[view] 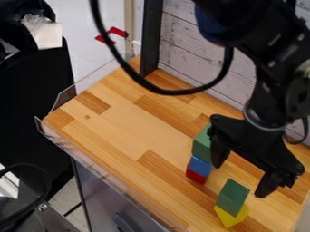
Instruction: Move green cube on top of rectangle
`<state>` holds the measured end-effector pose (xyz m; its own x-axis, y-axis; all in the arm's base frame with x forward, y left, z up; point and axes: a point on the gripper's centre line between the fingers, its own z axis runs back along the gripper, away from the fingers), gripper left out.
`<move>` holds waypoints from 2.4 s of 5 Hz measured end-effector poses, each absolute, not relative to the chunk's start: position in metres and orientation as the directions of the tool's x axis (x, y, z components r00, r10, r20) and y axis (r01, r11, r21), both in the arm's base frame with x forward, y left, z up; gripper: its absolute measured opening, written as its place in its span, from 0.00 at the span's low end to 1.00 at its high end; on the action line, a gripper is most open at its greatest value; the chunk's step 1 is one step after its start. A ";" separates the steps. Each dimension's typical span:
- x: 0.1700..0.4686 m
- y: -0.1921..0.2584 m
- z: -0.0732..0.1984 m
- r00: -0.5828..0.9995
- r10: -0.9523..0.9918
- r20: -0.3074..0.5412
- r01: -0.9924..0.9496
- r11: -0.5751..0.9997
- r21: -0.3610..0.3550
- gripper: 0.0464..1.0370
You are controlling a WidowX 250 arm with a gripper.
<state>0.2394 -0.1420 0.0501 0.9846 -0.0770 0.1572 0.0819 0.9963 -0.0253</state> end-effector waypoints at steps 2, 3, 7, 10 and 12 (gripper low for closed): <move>0.237 -0.142 0.034 0.992 -0.048 0.114 0.050 0.999 -0.013 0.96; 0.235 -0.142 0.029 0.995 -0.033 0.095 0.035 0.999 -0.016 0.96; 0.232 -0.154 0.008 0.998 -0.003 0.060 0.006 0.999 -0.048 0.64; 0.232 -0.141 0.050 0.991 0.022 0.135 -0.019 1.000 -0.024 0.53; 0.248 -0.117 0.116 0.959 0.057 0.277 -0.055 0.998 -0.013 0.53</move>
